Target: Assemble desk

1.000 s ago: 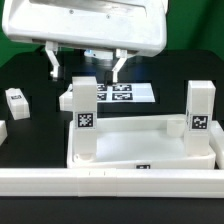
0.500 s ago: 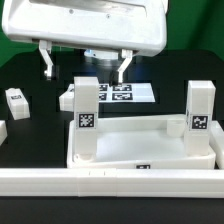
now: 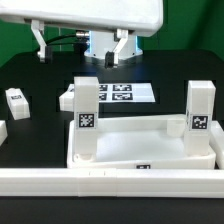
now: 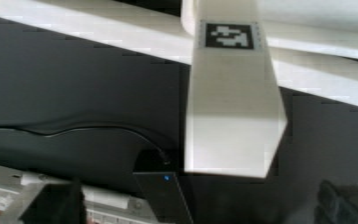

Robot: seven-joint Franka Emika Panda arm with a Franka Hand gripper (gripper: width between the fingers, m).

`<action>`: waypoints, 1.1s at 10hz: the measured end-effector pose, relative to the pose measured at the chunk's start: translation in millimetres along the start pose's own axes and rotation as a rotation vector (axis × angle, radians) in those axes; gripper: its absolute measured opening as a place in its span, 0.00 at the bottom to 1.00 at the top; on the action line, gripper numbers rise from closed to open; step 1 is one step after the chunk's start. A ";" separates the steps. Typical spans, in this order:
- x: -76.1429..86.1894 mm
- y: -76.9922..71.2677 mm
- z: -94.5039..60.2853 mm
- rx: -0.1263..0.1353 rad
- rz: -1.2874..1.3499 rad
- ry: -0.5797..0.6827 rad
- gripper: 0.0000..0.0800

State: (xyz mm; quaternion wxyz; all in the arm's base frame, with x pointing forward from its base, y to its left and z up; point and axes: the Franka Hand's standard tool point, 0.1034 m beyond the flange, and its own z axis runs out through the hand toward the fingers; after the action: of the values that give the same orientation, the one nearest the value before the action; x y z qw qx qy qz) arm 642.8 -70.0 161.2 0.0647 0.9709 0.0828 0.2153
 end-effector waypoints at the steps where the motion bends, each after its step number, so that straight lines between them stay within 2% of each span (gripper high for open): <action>1: -2.4 -2.7 1.3 0.011 0.001 -0.025 0.81; 2: -2.1 -2.7 2.0 0.010 0.000 -0.024 0.81; 3: -8.2 -7.4 9.6 0.016 -0.003 -0.045 0.81; 4: -15.2 -15.4 14.9 0.048 0.002 -0.133 0.81; 7: -14.2 -26.4 19.8 0.116 -0.003 -0.329 0.81; 8: -10.9 -26.7 21.6 0.130 -0.008 -0.377 0.81; 11: -13.2 -11.3 26.7 0.124 -0.007 -0.378 0.81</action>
Offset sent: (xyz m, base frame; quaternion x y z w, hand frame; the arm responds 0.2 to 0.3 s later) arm 0.0049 0.0022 -0.0168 0.0105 -0.1908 -0.0032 0.9816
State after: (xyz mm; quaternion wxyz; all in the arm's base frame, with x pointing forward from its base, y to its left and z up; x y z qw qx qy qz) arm 640.9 -63.8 130.0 0.0202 0.9958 0.0859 0.0236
